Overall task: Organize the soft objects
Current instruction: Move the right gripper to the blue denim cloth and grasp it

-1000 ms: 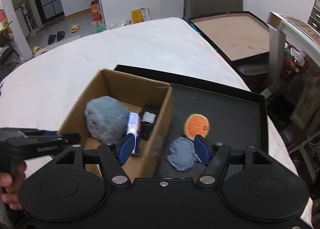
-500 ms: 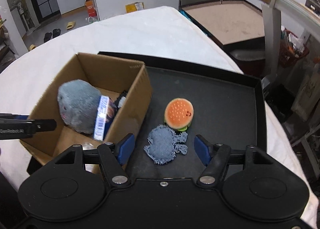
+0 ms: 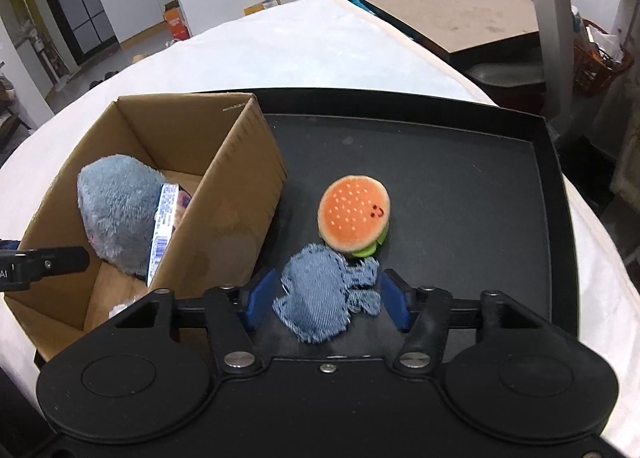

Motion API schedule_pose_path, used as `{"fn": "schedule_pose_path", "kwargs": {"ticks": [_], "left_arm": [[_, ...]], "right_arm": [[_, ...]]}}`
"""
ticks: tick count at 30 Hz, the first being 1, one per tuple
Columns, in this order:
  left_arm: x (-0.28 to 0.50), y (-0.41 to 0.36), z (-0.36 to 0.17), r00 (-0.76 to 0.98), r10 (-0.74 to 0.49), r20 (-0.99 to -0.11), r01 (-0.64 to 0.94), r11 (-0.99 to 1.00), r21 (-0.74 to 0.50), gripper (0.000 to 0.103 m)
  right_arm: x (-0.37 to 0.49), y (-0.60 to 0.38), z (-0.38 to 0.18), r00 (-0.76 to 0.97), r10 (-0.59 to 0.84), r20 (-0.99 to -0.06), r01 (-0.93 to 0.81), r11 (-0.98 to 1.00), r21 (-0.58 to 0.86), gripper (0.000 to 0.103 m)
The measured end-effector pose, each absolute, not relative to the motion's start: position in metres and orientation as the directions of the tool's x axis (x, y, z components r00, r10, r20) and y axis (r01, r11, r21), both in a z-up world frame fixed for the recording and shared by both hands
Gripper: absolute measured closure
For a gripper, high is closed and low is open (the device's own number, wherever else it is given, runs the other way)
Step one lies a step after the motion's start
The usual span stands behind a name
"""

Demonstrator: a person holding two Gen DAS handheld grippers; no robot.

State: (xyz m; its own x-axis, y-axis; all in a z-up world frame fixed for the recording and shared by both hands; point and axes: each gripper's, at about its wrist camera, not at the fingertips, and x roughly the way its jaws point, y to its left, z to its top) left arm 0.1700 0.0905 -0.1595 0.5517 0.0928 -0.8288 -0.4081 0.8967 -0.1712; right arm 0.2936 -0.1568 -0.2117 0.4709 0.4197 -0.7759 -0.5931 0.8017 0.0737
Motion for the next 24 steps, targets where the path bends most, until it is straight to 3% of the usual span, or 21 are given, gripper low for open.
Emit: {"fn": "schedule_pose_path", "kwargs": {"ticks": [3, 9, 12, 16, 24], "left_arm": [[0.172, 0.090, -0.161, 0.545, 0.098, -0.833, -0.412, 0.896, -0.165, 0.042], [0.177, 0.089, -0.166, 0.530, 0.103, -0.842, -0.418, 0.895, -0.154, 0.042], [0.179, 0.088, -0.166, 0.528, 0.106, -0.842, -0.418, 0.896, -0.150, 0.042], [0.179, 0.088, -0.166, 0.529, 0.111, -0.841, -0.418, 0.897, -0.144, 0.042], [0.177, 0.086, -0.164, 0.533, 0.117, -0.838, -0.419, 0.897, -0.141, 0.042]], "right_arm": [[0.296, -0.154, -0.215, 0.457, 0.443, -0.772, -0.610, 0.787, 0.091, 0.059], [0.299, -0.151, -0.232, 0.430, 0.411, -0.804, -0.625, 0.778, 0.063, 0.059], [0.301, -0.154, -0.239, 0.405, 0.399, -0.822, -0.629, 0.775, 0.066, 0.070], [0.295, -0.156, -0.237, 0.409, 0.389, -0.825, -0.635, 0.771, 0.049, 0.077], [0.286, -0.168, -0.222, 0.424, 0.380, -0.822, -0.600, 0.798, 0.059, 0.079]]}}
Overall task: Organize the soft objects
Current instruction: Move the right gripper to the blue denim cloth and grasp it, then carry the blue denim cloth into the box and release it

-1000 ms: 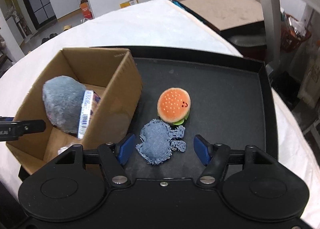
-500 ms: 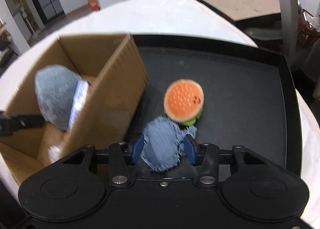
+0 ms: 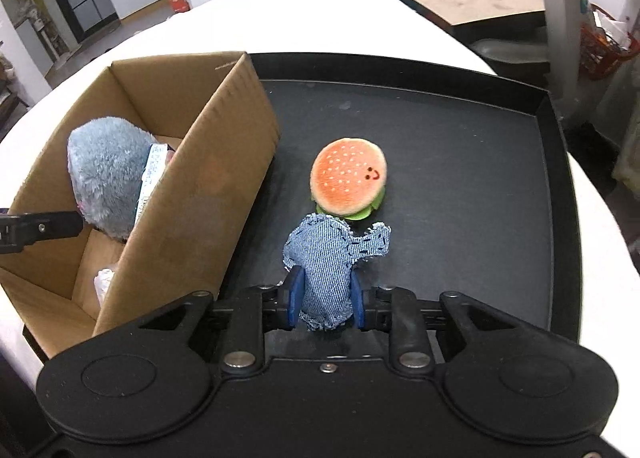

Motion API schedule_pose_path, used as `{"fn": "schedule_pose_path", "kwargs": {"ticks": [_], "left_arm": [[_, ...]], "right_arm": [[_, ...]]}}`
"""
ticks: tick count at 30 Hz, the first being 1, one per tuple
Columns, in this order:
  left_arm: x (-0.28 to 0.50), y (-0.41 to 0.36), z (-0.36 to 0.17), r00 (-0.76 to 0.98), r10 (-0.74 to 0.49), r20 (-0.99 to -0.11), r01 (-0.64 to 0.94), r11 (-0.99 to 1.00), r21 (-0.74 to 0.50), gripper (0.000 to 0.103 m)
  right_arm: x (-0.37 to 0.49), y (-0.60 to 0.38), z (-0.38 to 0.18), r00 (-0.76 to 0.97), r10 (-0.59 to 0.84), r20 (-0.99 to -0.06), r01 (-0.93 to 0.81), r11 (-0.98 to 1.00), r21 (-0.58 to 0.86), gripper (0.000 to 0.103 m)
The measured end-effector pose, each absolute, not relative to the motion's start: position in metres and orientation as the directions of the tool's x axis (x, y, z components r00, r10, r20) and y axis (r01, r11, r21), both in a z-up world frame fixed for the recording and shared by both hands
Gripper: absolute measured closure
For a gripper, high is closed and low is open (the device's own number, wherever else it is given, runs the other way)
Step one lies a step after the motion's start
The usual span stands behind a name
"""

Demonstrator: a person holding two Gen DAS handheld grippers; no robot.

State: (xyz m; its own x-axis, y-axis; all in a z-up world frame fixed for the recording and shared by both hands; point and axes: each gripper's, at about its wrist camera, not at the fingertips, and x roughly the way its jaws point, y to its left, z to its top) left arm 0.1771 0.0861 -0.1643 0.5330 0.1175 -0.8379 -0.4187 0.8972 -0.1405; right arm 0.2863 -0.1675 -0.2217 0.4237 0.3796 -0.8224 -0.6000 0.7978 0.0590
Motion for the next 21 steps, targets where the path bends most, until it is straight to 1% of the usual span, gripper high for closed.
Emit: {"fn": "schedule_pose_path", "kwargs": {"ticks": [9, 18, 21], "left_arm": [[0.173, 0.087, -0.159, 0.549, 0.091, -0.831, -0.395, 0.904, -0.162, 0.042], [0.166, 0.092, -0.158, 0.557, 0.072, -0.828, -0.389, 0.903, -0.184, 0.042], [0.165, 0.094, -0.157, 0.566, 0.047, -0.823, -0.384, 0.899, -0.212, 0.042]], "right_arm": [[0.280, -0.167, -0.206, 0.452, 0.358, -0.817, -0.587, 0.809, 0.030, 0.079], [0.267, -0.159, -0.173, 0.497, 0.371, -0.784, -0.596, 0.803, 0.002, 0.078], [0.262, -0.154, -0.162, 0.510, 0.379, -0.772, -0.600, 0.800, -0.004, 0.078]]}}
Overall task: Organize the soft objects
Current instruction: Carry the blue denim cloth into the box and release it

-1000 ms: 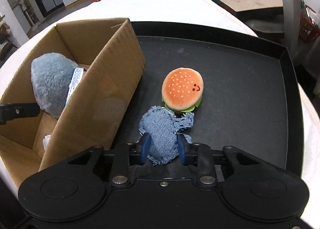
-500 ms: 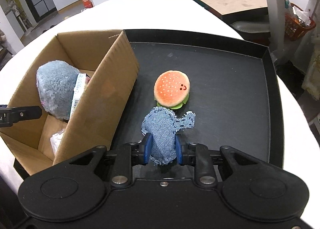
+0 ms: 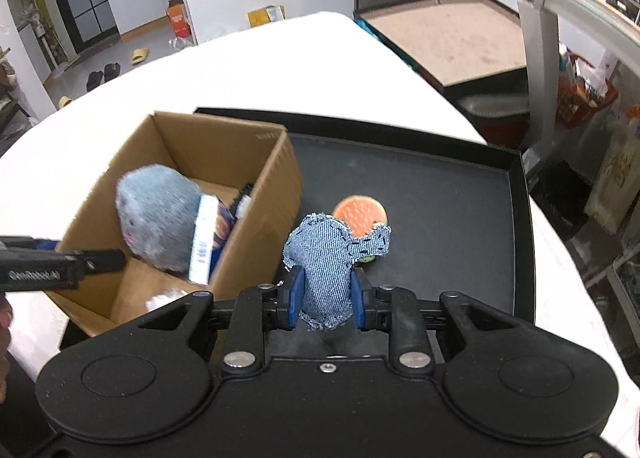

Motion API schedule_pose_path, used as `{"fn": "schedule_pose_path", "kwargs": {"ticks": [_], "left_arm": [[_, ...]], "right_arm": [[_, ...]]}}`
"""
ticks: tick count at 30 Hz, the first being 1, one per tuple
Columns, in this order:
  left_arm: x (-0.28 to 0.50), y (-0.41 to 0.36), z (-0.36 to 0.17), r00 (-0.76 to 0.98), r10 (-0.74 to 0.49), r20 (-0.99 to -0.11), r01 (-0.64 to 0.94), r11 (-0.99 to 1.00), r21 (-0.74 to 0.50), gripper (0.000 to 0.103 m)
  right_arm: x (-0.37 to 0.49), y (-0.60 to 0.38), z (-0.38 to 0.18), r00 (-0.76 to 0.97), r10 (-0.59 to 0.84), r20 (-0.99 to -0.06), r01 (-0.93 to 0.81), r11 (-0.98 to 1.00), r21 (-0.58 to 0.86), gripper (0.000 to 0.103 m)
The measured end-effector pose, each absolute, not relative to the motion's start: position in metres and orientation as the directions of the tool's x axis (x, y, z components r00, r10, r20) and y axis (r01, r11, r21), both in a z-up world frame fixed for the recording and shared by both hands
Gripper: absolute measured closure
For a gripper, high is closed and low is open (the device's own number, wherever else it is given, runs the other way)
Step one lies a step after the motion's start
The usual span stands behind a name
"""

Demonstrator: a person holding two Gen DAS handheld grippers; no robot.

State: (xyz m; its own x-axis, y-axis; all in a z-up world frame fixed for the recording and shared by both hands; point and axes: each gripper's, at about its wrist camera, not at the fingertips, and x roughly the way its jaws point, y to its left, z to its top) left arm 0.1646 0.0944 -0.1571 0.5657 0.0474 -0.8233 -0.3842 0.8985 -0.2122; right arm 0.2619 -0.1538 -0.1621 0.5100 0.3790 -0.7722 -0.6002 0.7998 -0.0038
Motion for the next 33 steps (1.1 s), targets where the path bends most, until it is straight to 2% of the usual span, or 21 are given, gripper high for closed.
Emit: {"fn": "schedule_pose_path", "kwargs": {"ticks": [5, 8, 15, 18, 30, 32, 33], "left_arm": [[0.161, 0.097, -0.158, 0.566, 0.037, -0.824, -0.381, 0.897, -0.222, 0.043], [0.159, 0.098, -0.157, 0.567, 0.027, -0.824, -0.379, 0.896, -0.232, 0.047], [0.154, 0.105, -0.154, 0.579, 0.016, -0.815, -0.386, 0.886, -0.257, 0.074], [0.151, 0.109, -0.154, 0.576, 0.020, -0.817, -0.398, 0.880, -0.259, 0.080], [0.148, 0.118, -0.156, 0.584, -0.009, -0.812, -0.407, 0.862, -0.302, 0.082], [0.147, 0.121, -0.156, 0.587, -0.018, -0.810, -0.408, 0.857, -0.315, 0.082], [0.147, 0.122, -0.156, 0.587, -0.021, -0.809, -0.408, 0.855, -0.318, 0.082]], "right_arm": [[0.251, -0.142, -0.145, 0.526, 0.397, -0.752, -0.618, 0.786, -0.017, 0.078], [0.245, -0.136, -0.137, 0.532, 0.406, -0.743, -0.627, 0.779, -0.024, 0.078], [0.230, -0.115, -0.124, 0.530, 0.433, -0.729, -0.653, 0.757, -0.025, 0.078], [0.225, -0.106, -0.122, 0.522, 0.444, -0.728, -0.666, 0.745, -0.022, 0.078], [0.205, -0.074, -0.126, 0.475, 0.468, -0.745, -0.707, 0.707, -0.007, 0.078], [0.203, -0.069, -0.127, 0.464, 0.475, -0.747, -0.712, 0.702, 0.004, 0.076], [0.203, -0.067, -0.128, 0.456, 0.482, -0.748, -0.715, 0.699, 0.014, 0.072]]}}
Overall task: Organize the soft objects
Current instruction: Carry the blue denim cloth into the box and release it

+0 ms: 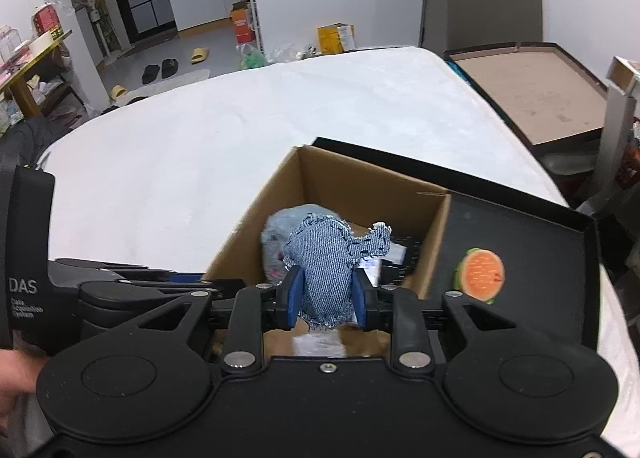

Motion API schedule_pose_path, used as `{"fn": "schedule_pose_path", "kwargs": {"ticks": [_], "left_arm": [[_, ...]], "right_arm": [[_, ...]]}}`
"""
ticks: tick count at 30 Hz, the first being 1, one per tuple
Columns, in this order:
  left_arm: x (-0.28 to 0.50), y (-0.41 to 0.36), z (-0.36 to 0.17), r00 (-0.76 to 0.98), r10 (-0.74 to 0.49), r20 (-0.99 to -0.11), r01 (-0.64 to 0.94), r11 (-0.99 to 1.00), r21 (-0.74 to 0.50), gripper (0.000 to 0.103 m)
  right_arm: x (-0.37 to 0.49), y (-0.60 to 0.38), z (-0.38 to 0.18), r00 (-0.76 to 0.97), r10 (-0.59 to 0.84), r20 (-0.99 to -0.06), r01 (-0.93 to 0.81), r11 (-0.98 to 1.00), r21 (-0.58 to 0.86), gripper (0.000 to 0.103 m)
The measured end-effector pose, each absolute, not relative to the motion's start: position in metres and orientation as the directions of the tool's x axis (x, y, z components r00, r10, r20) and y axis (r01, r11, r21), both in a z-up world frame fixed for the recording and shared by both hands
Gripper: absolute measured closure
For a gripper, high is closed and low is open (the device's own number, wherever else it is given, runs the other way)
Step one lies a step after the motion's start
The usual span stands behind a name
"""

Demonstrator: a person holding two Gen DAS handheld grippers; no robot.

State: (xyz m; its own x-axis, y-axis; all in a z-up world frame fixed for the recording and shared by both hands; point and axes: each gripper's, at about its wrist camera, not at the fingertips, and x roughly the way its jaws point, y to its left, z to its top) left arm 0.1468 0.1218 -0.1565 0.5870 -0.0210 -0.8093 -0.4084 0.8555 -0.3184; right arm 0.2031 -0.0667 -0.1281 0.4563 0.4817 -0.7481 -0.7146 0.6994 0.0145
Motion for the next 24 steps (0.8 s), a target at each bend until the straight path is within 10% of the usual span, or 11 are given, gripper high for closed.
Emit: {"fn": "schedule_pose_path", "kwargs": {"ticks": [4, 17, 24], "left_arm": [[0.146, 0.123, -0.156, 0.589, -0.025, -0.808, -0.408, 0.854, -0.324, 0.084], [0.145, 0.123, -0.156, 0.589, -0.019, -0.808, -0.411, 0.854, -0.319, 0.084], [0.145, 0.116, -0.150, 0.605, 0.008, -0.796, -0.401, 0.867, -0.295, 0.081]], "right_arm": [[0.202, -0.063, -0.127, 0.438, 0.504, -0.744, -0.724, 0.689, 0.040, 0.056], [0.208, -0.083, -0.126, 0.481, 0.478, -0.735, -0.705, 0.710, 0.000, 0.048], [0.214, -0.102, -0.124, 0.547, 0.487, -0.680, -0.690, 0.723, -0.038, 0.023]]}}
